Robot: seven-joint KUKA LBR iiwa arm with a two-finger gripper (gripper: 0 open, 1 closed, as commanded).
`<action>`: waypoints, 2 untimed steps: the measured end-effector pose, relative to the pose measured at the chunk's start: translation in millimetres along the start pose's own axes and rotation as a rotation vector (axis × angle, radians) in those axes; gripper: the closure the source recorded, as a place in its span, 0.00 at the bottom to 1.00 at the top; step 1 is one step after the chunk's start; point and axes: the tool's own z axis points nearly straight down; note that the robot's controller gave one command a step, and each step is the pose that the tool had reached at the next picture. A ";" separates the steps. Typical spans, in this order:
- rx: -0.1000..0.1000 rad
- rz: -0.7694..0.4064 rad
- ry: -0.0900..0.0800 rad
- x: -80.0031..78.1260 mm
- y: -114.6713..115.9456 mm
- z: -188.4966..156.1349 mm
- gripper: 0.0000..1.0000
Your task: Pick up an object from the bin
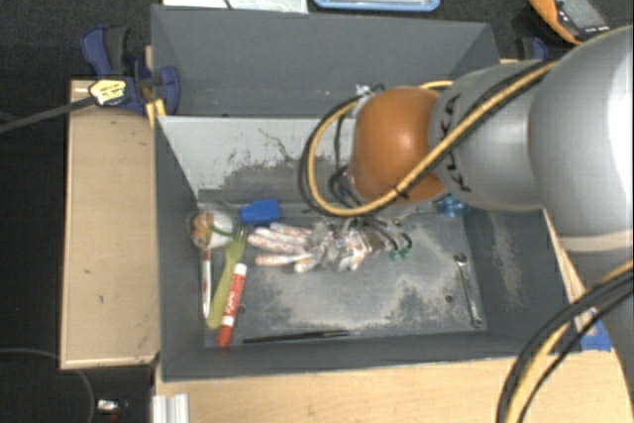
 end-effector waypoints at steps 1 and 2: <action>0.000 -0.001 0.000 0.0 0.1 0.0 1.00; -0.001 -0.001 0.009 3.2 0.7 -22.9 1.00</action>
Offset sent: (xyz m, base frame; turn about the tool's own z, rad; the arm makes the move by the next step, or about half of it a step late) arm 0.0000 0.0001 0.0788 -0.0005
